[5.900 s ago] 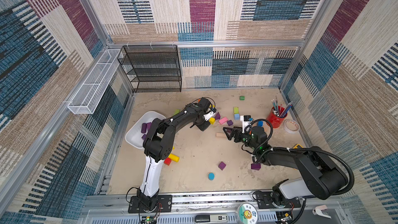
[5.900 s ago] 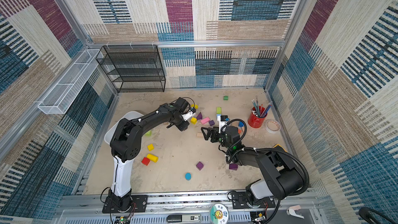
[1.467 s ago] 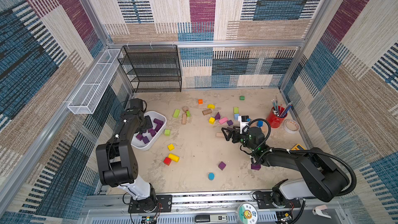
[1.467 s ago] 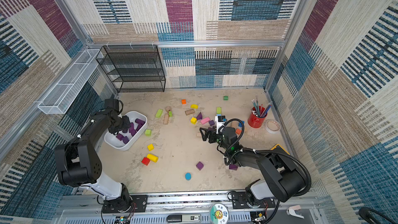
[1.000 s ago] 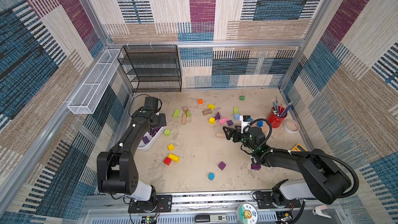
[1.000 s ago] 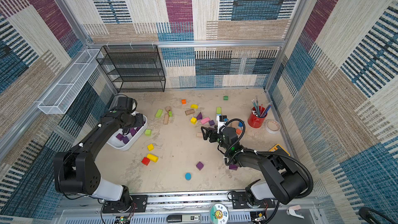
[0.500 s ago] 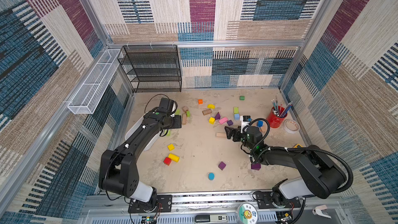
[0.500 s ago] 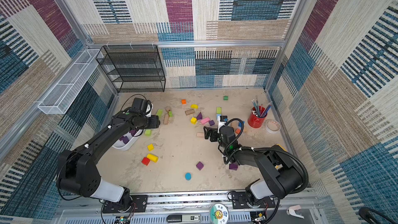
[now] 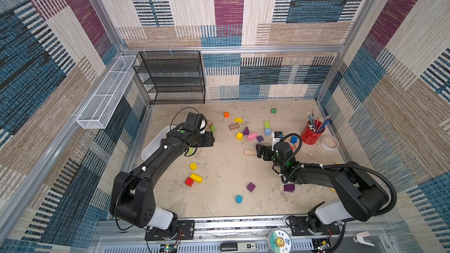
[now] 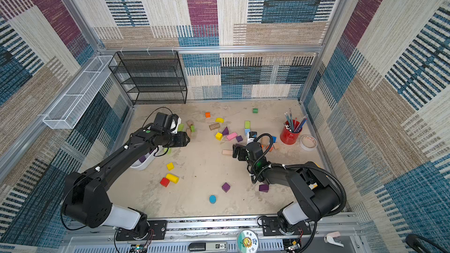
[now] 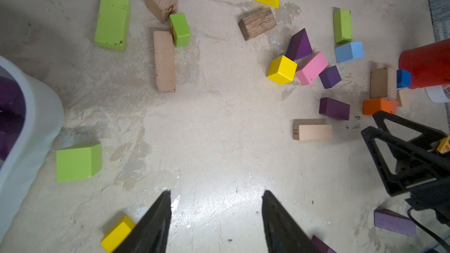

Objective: Pick purple bricks into the storage bin
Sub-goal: Pick up the storage box at the center of the board.

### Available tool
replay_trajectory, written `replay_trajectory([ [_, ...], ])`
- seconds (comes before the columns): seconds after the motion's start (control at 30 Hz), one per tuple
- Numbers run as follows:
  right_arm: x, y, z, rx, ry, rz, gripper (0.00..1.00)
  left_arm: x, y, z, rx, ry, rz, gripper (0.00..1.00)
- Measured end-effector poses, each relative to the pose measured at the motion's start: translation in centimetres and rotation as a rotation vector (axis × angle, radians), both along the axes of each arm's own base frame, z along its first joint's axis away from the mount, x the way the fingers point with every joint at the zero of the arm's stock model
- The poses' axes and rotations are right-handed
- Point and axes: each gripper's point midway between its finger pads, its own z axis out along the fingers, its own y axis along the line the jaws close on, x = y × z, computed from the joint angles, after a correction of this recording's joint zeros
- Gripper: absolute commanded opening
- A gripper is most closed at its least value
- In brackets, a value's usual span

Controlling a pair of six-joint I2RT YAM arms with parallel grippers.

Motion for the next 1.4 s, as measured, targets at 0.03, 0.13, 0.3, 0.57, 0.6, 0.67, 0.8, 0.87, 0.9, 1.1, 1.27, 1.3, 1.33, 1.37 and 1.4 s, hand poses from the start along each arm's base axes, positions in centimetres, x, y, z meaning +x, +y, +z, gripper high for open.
replay_trajectory([
  [0.03,0.1,-0.1,0.4,0.003,0.000,-0.013,1.00,-0.1,-0.2,0.0,-0.002,0.001,-0.005,0.61],
  [0.13,0.2,-0.6,1.6,0.012,0.013,-0.054,1.00,-0.4,-1.1,0.1,-0.005,-0.003,-0.029,0.61],
  [0.3,-0.6,-1.6,2.8,0.008,0.062,-0.110,1.00,-1.3,-2.7,0.5,-0.027,-0.009,-0.070,0.61],
  [0.57,-1.2,-2.3,3.3,-0.011,0.146,-0.154,1.00,-1.9,-3.4,1.6,-0.045,-0.036,-0.089,0.61],
  [0.6,-1.1,-2.2,3.3,-0.012,0.154,-0.159,0.99,-1.9,-3.3,1.8,-0.043,-0.043,-0.086,0.61],
  [0.67,-0.9,-2.1,3.1,-0.027,0.175,-0.165,1.00,-1.7,-2.8,2.4,-0.027,-0.068,-0.068,0.62],
  [0.8,-0.6,-1.5,2.7,-0.044,0.206,-0.173,1.00,-1.3,-1.7,3.2,0.004,-0.108,-0.029,0.62],
  [0.87,-0.5,-1.1,2.4,-0.053,0.222,-0.168,1.00,-1.0,-0.9,3.4,0.027,-0.125,-0.005,0.62],
  [0.9,-0.5,-0.9,2.3,-0.056,0.227,-0.166,1.00,-0.8,-0.4,3.5,0.037,-0.132,0.010,0.62],
  [1.1,-0.2,0.1,1.8,-0.065,0.245,-0.152,1.00,0.4,2.8,3.6,0.102,-0.157,0.099,0.60],
  [1.27,-0.2,0.1,1.3,-0.077,0.254,-0.147,1.00,1.2,4.7,3.0,0.156,-0.153,0.146,0.60],
  [1.3,-0.2,0.1,1.2,-0.082,0.256,-0.145,1.00,1.3,4.9,2.8,0.166,-0.150,0.148,0.60],
  [1.33,-0.2,0.1,1.1,-0.085,0.259,-0.146,1.00,1.4,5.1,2.6,0.173,-0.144,0.150,0.60],
  [1.37,-0.2,0.1,0.9,-0.093,0.265,-0.144,1.00,1.5,5.3,2.4,0.180,-0.138,0.152,0.59],
  [1.4,-0.2,0.0,0.7,-0.100,0.268,-0.144,1.00,1.6,5.5,2.3,0.184,-0.132,0.155,0.59],
])
